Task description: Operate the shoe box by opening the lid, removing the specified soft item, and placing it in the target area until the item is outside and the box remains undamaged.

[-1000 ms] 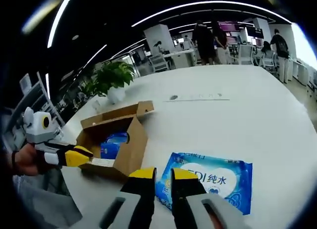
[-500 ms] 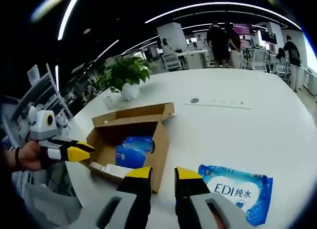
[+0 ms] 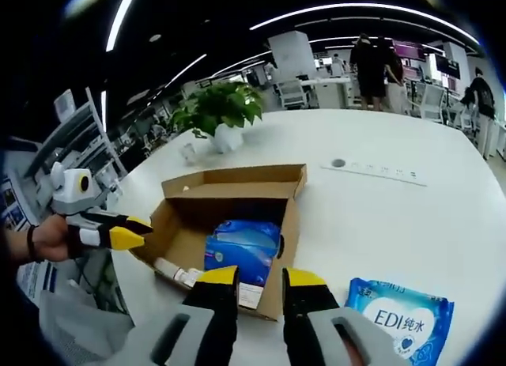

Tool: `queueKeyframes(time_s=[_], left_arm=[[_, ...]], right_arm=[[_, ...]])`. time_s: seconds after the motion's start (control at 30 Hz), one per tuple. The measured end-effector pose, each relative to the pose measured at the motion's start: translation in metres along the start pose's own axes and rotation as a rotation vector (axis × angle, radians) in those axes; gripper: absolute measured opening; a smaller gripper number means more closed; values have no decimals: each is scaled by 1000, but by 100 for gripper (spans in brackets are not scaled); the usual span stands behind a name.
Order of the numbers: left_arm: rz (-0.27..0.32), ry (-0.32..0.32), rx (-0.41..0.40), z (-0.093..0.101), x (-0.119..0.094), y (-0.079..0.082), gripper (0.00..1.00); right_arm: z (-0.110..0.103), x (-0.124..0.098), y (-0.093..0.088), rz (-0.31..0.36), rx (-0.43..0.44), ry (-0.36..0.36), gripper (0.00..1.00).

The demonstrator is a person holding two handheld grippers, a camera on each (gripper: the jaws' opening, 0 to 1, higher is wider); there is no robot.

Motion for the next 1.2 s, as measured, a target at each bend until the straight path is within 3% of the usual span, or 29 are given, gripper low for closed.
queueKeyframes(time_s=[0.6,1.2], left_arm=[[-5,35,-30,-32,-18,-10,36],[-3,29,-39,-33,-22,-15,36]], right_arm=[[-20,29,6,-47,-52,30,20],[-24,42,7,-76,-82,42,21]])
Point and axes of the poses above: the point that each gripper's makers call its tool centre point, and the gripper's own axes: x roughly forward along the fingers, z roughly to its right, y roughly out of its top, the point moved 9 cm from there along -x, roughly backward along the fingers, and after that the axes turned 14 degrees about x, right-handed, at the moved point
